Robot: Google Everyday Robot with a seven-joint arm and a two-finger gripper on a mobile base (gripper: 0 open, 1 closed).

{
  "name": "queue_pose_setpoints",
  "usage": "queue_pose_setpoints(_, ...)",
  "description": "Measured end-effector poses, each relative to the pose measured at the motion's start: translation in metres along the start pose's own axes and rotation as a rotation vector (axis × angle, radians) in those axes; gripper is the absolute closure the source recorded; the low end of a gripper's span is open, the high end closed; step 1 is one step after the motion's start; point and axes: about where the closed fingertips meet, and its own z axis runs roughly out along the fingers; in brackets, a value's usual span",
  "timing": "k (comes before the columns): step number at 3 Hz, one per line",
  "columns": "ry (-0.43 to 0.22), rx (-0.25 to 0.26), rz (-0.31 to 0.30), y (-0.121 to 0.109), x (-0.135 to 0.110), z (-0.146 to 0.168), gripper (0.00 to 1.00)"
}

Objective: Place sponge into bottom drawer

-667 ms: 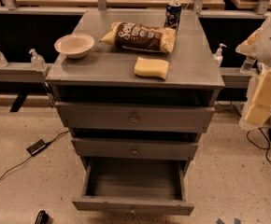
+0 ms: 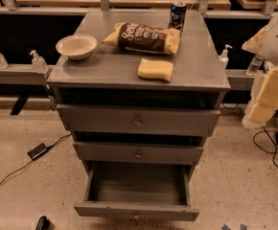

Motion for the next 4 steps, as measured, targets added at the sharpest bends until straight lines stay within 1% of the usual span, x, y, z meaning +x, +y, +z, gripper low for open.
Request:
queue_pose_setpoints(1, -0.101, 0.094, 0.036, -0.057, -0.017, 0.011, 0.0)
queue_pose_setpoints(2, -0.21, 0.082, 0.037, -0.138, -0.058, 0.052, 0.0)
queue_pose_setpoints(3, -0.308, 0.013, 0.041, -0.173, -0.094, 0.084, 0.0)
queue_pose_setpoints(4, -0.369, -0.095, 0.0, -0.175, -0.147, 0.122, 0.0)
